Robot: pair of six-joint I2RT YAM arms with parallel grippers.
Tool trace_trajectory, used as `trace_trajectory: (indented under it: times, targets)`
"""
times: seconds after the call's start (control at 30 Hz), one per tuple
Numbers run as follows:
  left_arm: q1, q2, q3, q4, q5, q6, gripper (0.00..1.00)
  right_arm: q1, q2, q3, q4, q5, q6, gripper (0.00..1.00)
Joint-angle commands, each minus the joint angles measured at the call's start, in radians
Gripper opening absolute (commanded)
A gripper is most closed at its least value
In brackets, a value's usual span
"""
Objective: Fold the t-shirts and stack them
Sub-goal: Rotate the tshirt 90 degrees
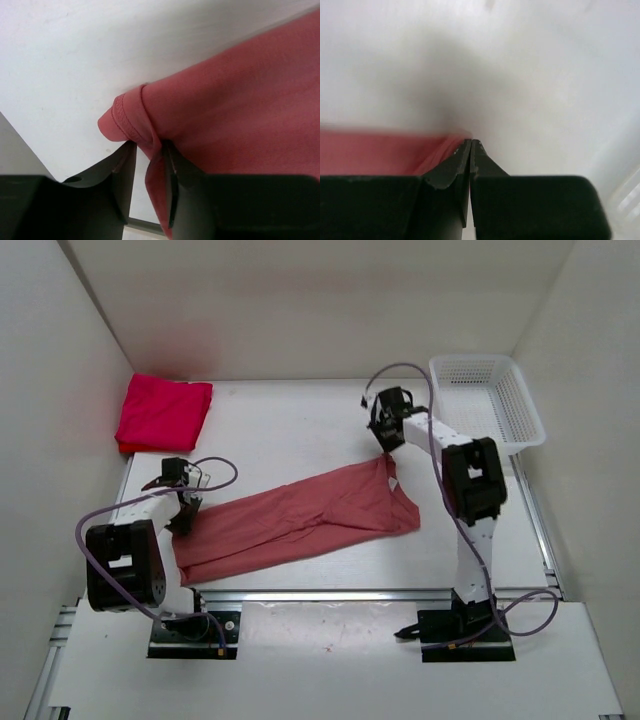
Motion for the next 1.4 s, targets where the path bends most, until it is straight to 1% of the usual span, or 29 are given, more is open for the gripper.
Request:
trace_trajectory:
  times: [0.0, 0.03, 0.07, 0.1, 0.13, 0.17, 0.2, 0.23, 0.27, 0.3, 0.33, 0.37, 0.4, 0.43, 0.5, 0.53, 0.57, 0.6, 0.67, 0.7, 0.73, 0.77, 0.8, 0.83, 0.87, 0.97, 1.17, 1.23, 1.37]
  targets:
    - [0.037, -0.044, 0.018, -0.052, 0.018, -0.013, 0.40, 0.014, 0.194, 0.370, 0.029, 0.081, 0.052, 0.00]
    - [0.045, -0.049, 0.026, -0.070, 0.023, -0.017, 0.43, 0.028, 0.283, 0.521, 0.015, 0.112, 0.068, 0.00]
    - [0.044, -0.047, 0.027, -0.075, 0.026, -0.020, 0.46, 0.046, 0.325, 0.602, -0.009, 0.151, 0.085, 0.01]
    - [0.054, -0.050, 0.033, -0.085, 0.034, -0.020, 0.48, 0.069, 0.425, 0.776, -0.052, 0.214, 0.106, 0.06]
    - [0.053, -0.049, 0.037, -0.099, 0.031, -0.027, 0.50, 0.080, 0.517, 0.963, -0.098, 0.247, 0.150, 0.19]
    - [0.056, -0.046, 0.040, -0.099, 0.035, -0.027, 0.50, 0.096, 0.597, 1.051, -0.127, 0.300, 0.172, 0.27]
    - [0.060, -0.041, 0.043, -0.105, 0.029, -0.027, 0.50, 0.112, 0.625, 1.218, -0.191, 0.326, 0.195, 0.38]
    - [0.067, -0.041, 0.053, -0.109, 0.029, -0.025, 0.51, 0.120, 0.677, 1.342, -0.226, 0.348, 0.217, 0.46]
    - [0.065, -0.041, 0.060, -0.106, 0.025, -0.027, 0.51, 0.122, 0.667, 1.386, -0.273, 0.377, 0.229, 0.48]
    - [0.065, -0.046, 0.066, -0.096, 0.023, -0.027, 0.51, 0.119, 0.649, 1.348, -0.313, 0.405, 0.269, 0.50]
    - [0.058, -0.041, 0.076, -0.098, 0.028, -0.030, 0.52, 0.119, 0.620, 1.359, -0.359, 0.411, 0.337, 0.50]
    - [0.051, -0.049, 0.089, -0.096, 0.028, -0.031, 0.51, 0.113, 0.577, 1.351, -0.443, 0.403, 0.376, 0.50]
    - [0.047, -0.054, 0.092, -0.090, 0.032, -0.028, 0.53, 0.110, 0.551, 1.334, -0.479, 0.414, 0.372, 0.50]
    - [0.035, -0.055, 0.099, -0.087, 0.035, -0.034, 0.54, 0.108, 0.478, 1.275, -0.485, 0.422, 0.385, 0.49]
    - [0.022, -0.070, 0.112, -0.073, 0.028, -0.039, 0.55, 0.097, 0.361, 1.186, -0.503, 0.374, 0.404, 0.48]
    - [0.019, -0.077, 0.116, -0.073, 0.032, -0.045, 0.56, 0.112, 0.277, 1.079, -0.504, 0.345, 0.402, 0.48]
    - [0.022, -0.083, 0.118, -0.073, 0.041, -0.045, 0.56, 0.117, 0.170, 0.926, -0.500, 0.337, 0.410, 0.48]
    - [0.021, -0.093, 0.119, -0.069, 0.048, -0.045, 0.57, 0.138, 0.102, 0.837, -0.490, 0.299, 0.410, 0.47]
    - [0.027, -0.112, 0.106, -0.055, 0.058, -0.057, 0.58, 0.184, -0.160, 0.442, -0.445, 0.236, 0.413, 0.47]
    - [0.016, -0.126, 0.100, -0.055, 0.063, -0.059, 0.58, 0.215, -0.296, 0.229, -0.392, 0.159, 0.390, 0.49]
    - [0.013, -0.141, 0.098, -0.053, 0.068, -0.059, 0.58, 0.247, -0.362, 0.131, -0.352, 0.064, 0.363, 0.49]
    - [0.010, -0.149, 0.084, -0.052, 0.071, -0.053, 0.58, 0.264, -0.491, -0.049, -0.312, -0.034, 0.337, 0.51]
    - [0.001, -0.147, 0.073, -0.056, 0.072, -0.056, 0.59, 0.261, -0.587, -0.194, -0.294, -0.070, 0.336, 0.52]
    - [-0.001, -0.149, 0.064, -0.063, 0.072, -0.050, 0.59, 0.236, -0.650, -0.244, -0.284, -0.145, 0.349, 0.52]
    - [-0.005, -0.147, 0.067, -0.069, 0.069, -0.053, 0.59, 0.188, -0.663, -0.325, -0.272, -0.205, 0.358, 0.52]
    - [0.007, -0.146, 0.063, -0.075, 0.084, -0.047, 0.60, 0.095, -0.665, -0.448, -0.215, -0.224, 0.444, 0.54]
    - [0.041, -0.109, 0.067, -0.104, 0.112, -0.060, 0.60, 0.034, -0.611, -0.579, -0.036, -0.183, 0.577, 0.63]
    - [0.059, -0.101, 0.086, -0.110, 0.107, -0.062, 0.60, 0.002, -0.597, -0.597, -0.023, -0.166, 0.640, 0.63]
    - [0.076, -0.087, 0.099, -0.122, 0.106, -0.060, 0.60, -0.070, -0.563, -0.612, 0.001, -0.117, 0.662, 0.62]
